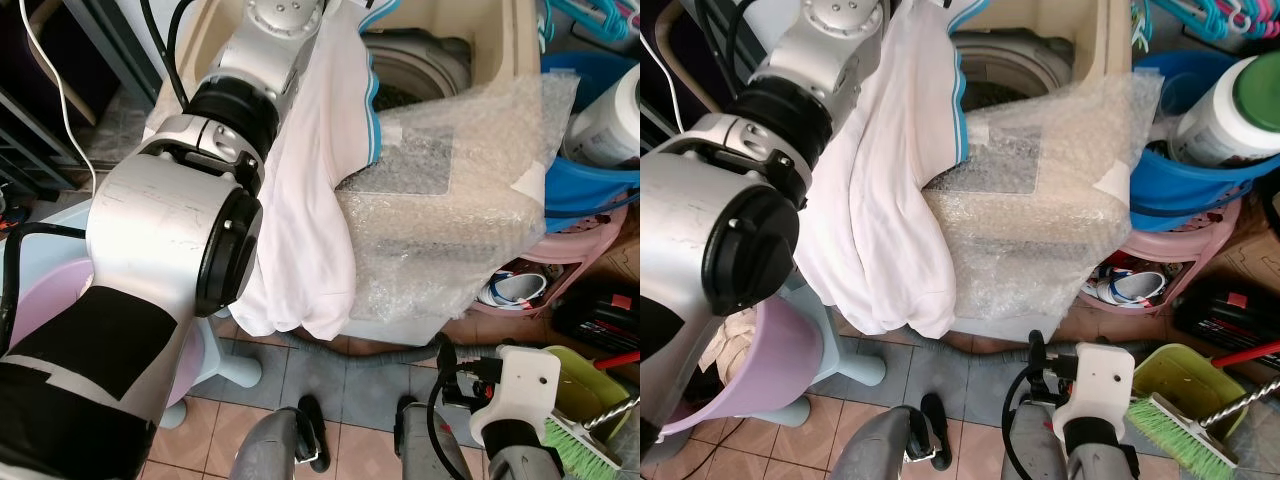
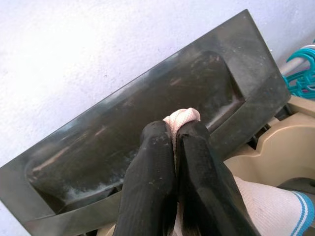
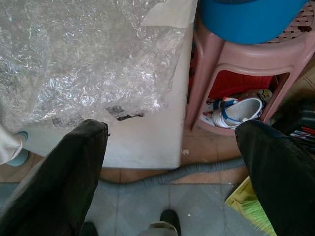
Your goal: Clothes washing
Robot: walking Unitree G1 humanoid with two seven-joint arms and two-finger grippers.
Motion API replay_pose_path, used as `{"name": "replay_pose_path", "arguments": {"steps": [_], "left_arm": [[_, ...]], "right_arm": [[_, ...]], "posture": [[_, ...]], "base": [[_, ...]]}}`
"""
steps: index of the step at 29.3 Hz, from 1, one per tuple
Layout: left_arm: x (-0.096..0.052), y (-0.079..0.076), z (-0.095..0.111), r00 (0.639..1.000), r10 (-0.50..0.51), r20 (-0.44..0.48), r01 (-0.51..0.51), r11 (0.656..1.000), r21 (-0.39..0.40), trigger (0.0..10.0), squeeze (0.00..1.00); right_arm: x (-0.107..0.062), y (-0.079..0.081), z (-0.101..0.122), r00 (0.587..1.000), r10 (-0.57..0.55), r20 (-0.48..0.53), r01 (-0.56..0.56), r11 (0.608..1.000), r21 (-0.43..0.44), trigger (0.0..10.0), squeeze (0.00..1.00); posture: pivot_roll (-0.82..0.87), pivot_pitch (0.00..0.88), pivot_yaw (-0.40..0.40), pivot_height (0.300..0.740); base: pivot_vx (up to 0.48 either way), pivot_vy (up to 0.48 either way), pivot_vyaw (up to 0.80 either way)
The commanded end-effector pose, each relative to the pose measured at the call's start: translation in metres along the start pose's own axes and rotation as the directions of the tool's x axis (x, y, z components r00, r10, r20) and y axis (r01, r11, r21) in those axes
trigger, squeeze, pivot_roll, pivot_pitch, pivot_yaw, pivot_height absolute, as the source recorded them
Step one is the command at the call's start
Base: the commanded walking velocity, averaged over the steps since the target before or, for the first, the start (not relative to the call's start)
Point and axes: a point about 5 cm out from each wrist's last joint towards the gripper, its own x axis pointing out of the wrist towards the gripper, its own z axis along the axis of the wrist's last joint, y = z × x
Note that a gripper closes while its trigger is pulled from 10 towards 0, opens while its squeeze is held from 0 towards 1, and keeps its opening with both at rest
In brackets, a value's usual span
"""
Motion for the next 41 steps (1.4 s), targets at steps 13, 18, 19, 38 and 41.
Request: {"name": "replay_pose_path", "arguments": {"steps": [13, 18, 19, 38, 41], "left_arm": [[-0.051, -0.05, -0.11, 0.89, -0.233, -0.392, 0.237, 0.971, -0.038, 10.0, 1.0], [-0.041, -0.031, -0.098, 0.927, -0.161, -0.338, 0.196, 0.978, 0.071, 10.0, 1.0], [-0.037, -0.023, -0.091, 0.944, -0.13, -0.303, 0.164, 0.983, 0.088, 10.0, 1.0], [-0.027, 0.058, -0.067, 0.98, 0.159, -0.119, -0.181, 0.962, -0.203, 10.0, 1.0], [-0.028, 0.058, -0.065, 0.979, 0.191, -0.074, -0.202, 0.957, -0.206, 10.0, 1.0]], "right_arm": [[-0.004, -0.004, 0.009, 0.999, 0.032, -0.025, -0.033, 0.999, -0.033, 10.0, 0.0], [0.004, -0.002, 0.01, 0.999, 0.047, -0.015, -0.048, 0.998, -0.035, 10.0, 0.0], [0.007, -0.001, 0.011, 0.998, 0.055, -0.008, -0.055, 0.998, -0.034, 10.0, 0.0], [0.065, 0.012, 0.024, 0.986, 0.142, 0.09, -0.138, 0.989, -0.044, 10.0, 0.0], [0.076, 0.021, 0.028, 0.979, 0.17, 0.109, -0.167, 0.985, -0.035, 10.0, 0.0]], "posture": [[-0.39, 0.337, 0.125, 0.74], [-0.37, 0.31, 0.124, 0.74], [-0.36, 0.3, 0.124, 0.74], [-0.21, 0.147, 0.11, 0.74], [-0.17, 0.119, 0.101, 0.74]], "base": [[0.0, 0.0, 0.0], [0.0, 0.0, 0.0], [0.0, 0.0, 0.0], [0.0, 0.0, 0.0], [0.0, 0.0, 0.0]]}}
